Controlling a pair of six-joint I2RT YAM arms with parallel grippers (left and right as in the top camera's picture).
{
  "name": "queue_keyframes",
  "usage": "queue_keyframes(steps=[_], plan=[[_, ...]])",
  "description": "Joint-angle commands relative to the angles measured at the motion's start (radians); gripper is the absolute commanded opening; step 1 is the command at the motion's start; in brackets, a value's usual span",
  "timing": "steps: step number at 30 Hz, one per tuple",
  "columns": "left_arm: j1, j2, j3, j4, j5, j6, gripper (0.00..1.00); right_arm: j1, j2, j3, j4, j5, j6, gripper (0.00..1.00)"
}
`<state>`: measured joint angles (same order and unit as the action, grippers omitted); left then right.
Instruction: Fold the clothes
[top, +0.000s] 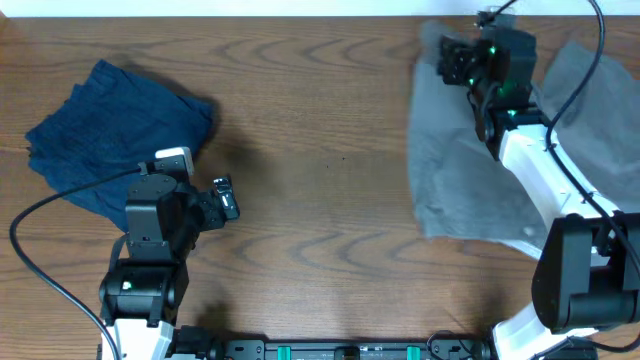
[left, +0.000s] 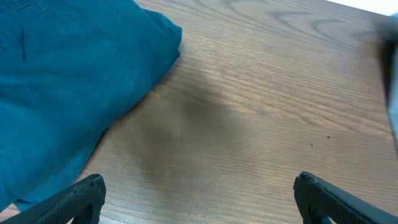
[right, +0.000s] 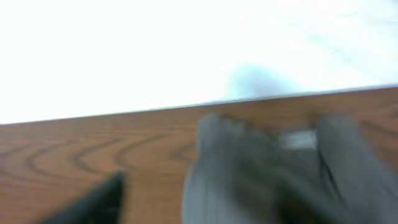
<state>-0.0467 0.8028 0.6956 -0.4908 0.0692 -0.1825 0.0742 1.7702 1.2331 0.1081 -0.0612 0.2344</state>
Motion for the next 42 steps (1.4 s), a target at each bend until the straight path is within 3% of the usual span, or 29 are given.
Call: queue_keyframes(steps=[1, 10, 13, 16, 18, 22, 29, 33, 38, 42], plan=[[0.004, 0.015, 0.019, 0.003, 0.003, -0.002, 0.98, -0.026, -0.002, 0.006, -0.143, 0.029, 0.022, 0.99], [0.004, 0.030, 0.019, 0.012, 0.031, -0.184, 0.98, -0.159, -0.097, 0.006, -0.731, 0.267, 0.072, 0.99], [0.004, 0.053, 0.019, 0.036, 0.127, -0.202, 0.98, -0.205, -0.140, 0.005, -0.879, 0.136, -0.051, 0.99], [0.004, 0.103, 0.019, 0.039, 0.190, -0.215, 0.98, -0.206, -0.147, 0.001, -1.013, -0.187, -0.223, 0.99], [0.002, 0.143, 0.019, 0.037, 0.203, -0.224, 0.98, -0.180, -0.146, -0.022, -1.063, -0.279, -0.251, 0.99], [0.002, 0.209, 0.019, 0.036, 0.224, -0.224, 0.98, -0.076, -0.146, -0.096, -1.081, -0.277, -0.259, 0.99], [0.002, 0.248, 0.019, 0.037, 0.238, -0.224, 0.98, 0.129, -0.146, -0.307, -0.892, -0.118, -0.136, 0.99], [0.002, 0.247, 0.019, 0.036, 0.238, -0.224, 0.98, 0.200, -0.146, -0.416, -0.722, -0.055, -0.065, 0.74], [0.002, 0.247, 0.019, 0.036, 0.237, -0.224, 0.98, 0.255, -0.146, -0.479, -0.610, 0.036, 0.057, 0.02], [0.002, 0.247, 0.019, 0.037, 0.237, -0.224, 0.98, 0.303, -0.147, -0.473, -0.509, -0.207, -0.056, 0.01]])
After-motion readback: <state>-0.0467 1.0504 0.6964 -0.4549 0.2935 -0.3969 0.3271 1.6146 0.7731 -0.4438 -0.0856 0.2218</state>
